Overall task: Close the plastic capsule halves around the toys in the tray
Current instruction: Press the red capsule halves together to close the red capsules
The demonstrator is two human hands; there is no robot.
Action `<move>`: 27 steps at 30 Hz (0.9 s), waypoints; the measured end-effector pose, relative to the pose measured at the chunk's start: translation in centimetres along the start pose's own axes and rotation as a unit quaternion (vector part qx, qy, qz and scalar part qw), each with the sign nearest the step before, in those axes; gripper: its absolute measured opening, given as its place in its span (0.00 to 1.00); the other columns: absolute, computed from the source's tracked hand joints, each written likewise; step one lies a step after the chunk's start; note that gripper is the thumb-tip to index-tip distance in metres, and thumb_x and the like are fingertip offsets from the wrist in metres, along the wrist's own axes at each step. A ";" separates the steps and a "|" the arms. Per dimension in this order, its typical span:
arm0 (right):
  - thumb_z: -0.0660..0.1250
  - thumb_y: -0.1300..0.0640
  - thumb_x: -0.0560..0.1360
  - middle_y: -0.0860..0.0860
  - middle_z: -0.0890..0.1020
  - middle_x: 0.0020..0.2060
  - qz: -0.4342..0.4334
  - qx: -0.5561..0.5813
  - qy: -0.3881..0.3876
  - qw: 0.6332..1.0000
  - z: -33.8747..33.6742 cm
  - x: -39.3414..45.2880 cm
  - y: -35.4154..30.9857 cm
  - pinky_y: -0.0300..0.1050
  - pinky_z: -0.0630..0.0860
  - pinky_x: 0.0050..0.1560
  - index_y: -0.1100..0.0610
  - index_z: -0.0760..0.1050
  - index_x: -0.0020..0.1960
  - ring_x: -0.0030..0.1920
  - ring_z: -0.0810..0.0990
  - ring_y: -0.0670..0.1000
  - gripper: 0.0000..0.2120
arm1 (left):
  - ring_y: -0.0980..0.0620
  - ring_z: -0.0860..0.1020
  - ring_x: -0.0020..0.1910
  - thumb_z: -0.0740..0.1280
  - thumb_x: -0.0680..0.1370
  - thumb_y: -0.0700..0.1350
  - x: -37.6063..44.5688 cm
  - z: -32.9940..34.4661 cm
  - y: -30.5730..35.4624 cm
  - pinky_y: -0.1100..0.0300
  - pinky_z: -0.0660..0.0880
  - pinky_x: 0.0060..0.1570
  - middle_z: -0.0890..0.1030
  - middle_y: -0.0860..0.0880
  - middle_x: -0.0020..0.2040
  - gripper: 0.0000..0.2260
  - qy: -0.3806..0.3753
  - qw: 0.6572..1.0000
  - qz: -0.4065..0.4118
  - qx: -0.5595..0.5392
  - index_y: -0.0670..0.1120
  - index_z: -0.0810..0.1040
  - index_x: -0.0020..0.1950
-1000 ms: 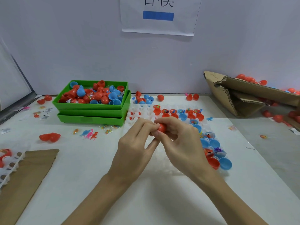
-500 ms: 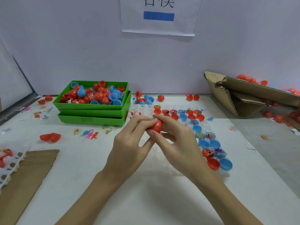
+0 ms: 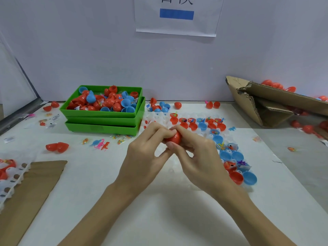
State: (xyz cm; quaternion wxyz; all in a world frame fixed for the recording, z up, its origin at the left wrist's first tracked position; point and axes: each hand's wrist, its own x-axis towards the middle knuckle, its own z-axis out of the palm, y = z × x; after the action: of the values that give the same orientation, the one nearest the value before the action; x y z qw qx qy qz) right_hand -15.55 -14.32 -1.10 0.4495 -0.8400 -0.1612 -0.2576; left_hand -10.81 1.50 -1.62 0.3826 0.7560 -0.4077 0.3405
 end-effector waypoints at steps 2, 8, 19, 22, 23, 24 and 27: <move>0.68 0.54 0.81 0.43 0.84 0.54 0.005 -0.022 0.005 1.000 0.4 0.0 0.1 0.36 0.79 0.57 0.54 0.77 0.66 0.55 0.83 0.40 0.14 | 0.53 0.81 0.52 0.79 0.73 0.34 0.3 -0.2 0.0 0.63 0.80 0.54 0.79 0.47 0.55 0.15 -0.022 0.998 -0.041 -0.046 0.40 0.81 0.58; 0.72 0.48 0.78 0.43 0.82 0.59 0.020 -0.108 0.045 0.993 0.4 0.0 0.3 0.32 0.75 0.59 0.50 0.66 0.74 0.59 0.80 0.41 0.28 | 0.45 0.84 0.58 0.65 0.79 0.34 0.7 -0.6 -0.2 0.58 0.79 0.58 0.84 0.48 0.58 0.14 -0.071 0.880 -0.280 -0.377 0.46 0.80 0.62; 0.69 0.45 0.78 0.44 0.82 0.62 -0.036 -0.099 0.067 0.992 0.3 0.0 0.0 0.30 0.74 0.60 0.54 0.73 0.73 0.56 0.79 0.40 0.26 | 0.39 0.84 0.58 0.66 0.83 0.45 0.9 -0.8 -0.4 0.58 0.80 0.57 0.83 0.35 0.62 0.17 -0.092 0.637 -0.420 -0.639 0.35 0.81 0.65; 0.70 0.46 0.78 0.44 0.84 0.54 -0.038 -0.068 0.080 0.994 0.2 0.0 -0.1 0.41 0.79 0.54 0.53 0.77 0.66 0.51 0.82 0.46 0.20 | 0.42 0.84 0.57 0.65 0.84 0.46 0.9 -0.5 -0.2 0.59 0.80 0.58 0.83 0.36 0.60 0.16 -0.085 0.618 -0.424 -0.657 0.36 0.81 0.66; 0.71 0.47 0.78 0.45 0.84 0.51 -0.033 -0.056 0.084 0.994 0.2 -0.1 -0.1 0.43 0.80 0.53 0.53 0.77 0.64 0.50 0.82 0.48 0.18 | 0.44 0.84 0.56 0.65 0.84 0.46 0.9 -0.2 0.0 0.59 0.80 0.58 0.83 0.37 0.60 0.17 -0.075 0.615 -0.428 -0.658 0.36 0.81 0.66; 0.71 0.48 0.78 0.45 0.84 0.49 -0.029 -0.040 0.084 0.995 0.2 -0.1 -0.2 0.44 0.80 0.52 0.54 0.78 0.62 0.49 0.83 0.49 0.16 | 0.45 0.84 0.56 0.65 0.83 0.46 0.8 0.0 0.1 0.59 0.80 0.58 0.83 0.37 0.61 0.17 -0.061 0.614 -0.433 -0.657 0.36 0.80 0.66; 0.73 0.53 0.78 0.46 0.85 0.47 -0.021 0.006 0.072 0.997 0.3 -0.1 -0.2 0.46 0.81 0.52 0.56 0.78 0.60 0.47 0.84 0.51 0.13 | 0.47 0.83 0.57 0.65 0.82 0.45 0.6 0.5 0.4 0.59 0.79 0.62 0.83 0.38 0.61 0.16 -0.026 0.618 -0.430 -0.658 0.36 0.79 0.65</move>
State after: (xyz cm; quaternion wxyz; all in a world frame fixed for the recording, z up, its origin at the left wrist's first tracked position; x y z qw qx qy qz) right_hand -15.61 -13.95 -1.19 0.4593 -0.8130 -0.1480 -0.3258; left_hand -10.82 0.67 -1.23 0.8693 0.3997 -0.1608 -0.2421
